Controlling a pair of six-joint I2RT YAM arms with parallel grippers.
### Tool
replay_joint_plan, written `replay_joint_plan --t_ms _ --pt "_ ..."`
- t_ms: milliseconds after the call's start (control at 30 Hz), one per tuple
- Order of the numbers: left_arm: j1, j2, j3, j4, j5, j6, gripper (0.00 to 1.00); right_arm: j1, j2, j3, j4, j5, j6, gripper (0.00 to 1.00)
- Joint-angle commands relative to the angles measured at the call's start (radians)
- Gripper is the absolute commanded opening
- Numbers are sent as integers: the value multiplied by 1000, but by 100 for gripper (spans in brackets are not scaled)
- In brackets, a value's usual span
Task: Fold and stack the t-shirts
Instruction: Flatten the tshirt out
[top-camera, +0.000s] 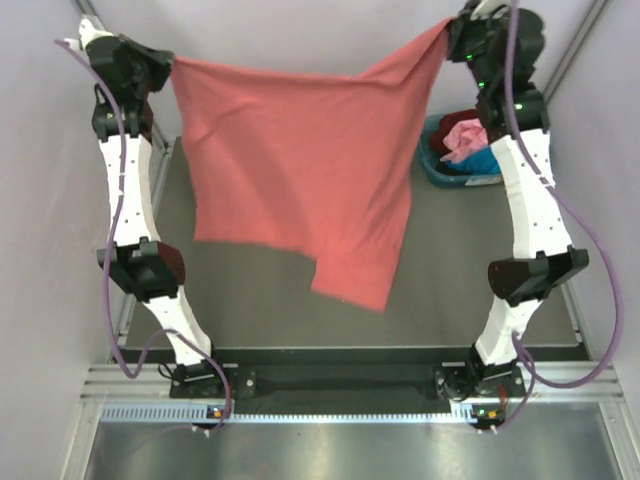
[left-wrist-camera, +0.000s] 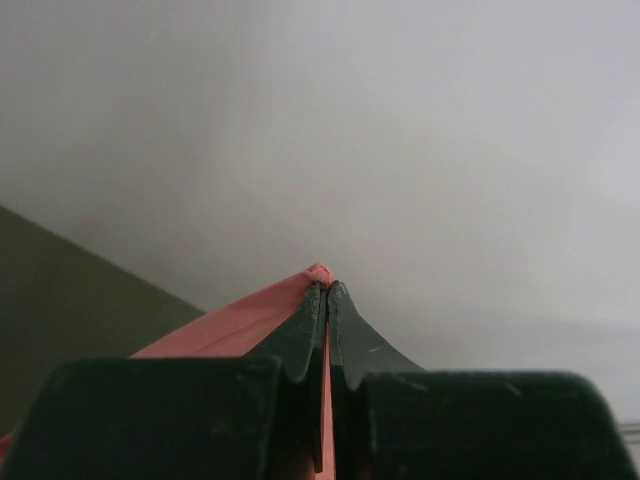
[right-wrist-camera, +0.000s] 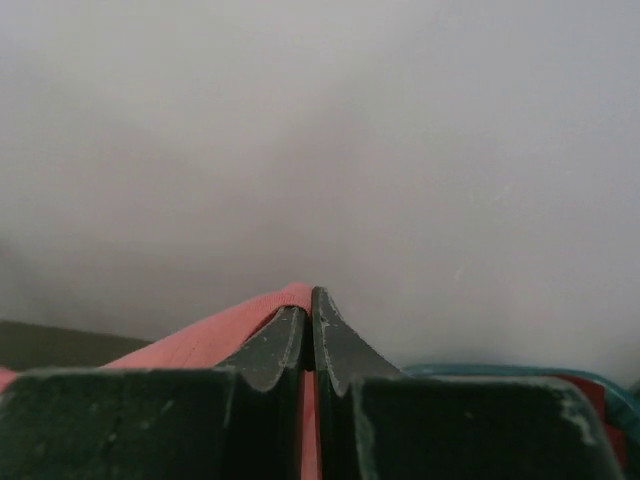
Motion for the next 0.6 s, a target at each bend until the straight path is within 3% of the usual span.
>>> replay_joint_plan --t_ms 0,67,167,267,400,567 --pt "34 -49 129 219 26 -54 0 -96 -101 121 281 -131 155 0" --pt "37 -68 123 219 24 -39 0 -124 -120 130 259 -199 180 0" --pt "38 -150 -2 251 15 3 0 -136 -188 60 192 -246 146 0" --pt "40 -311 -224 291 -11 55 0 -136 -313 -148 172 -263 116 0" --pt "38 -460 -548 318 -34 105 0 -121 -487 -513 160 -395 133 0" --pt "46 -609 -791 256 -71 161 0 -49 -662 -858 115 -392 117 0"
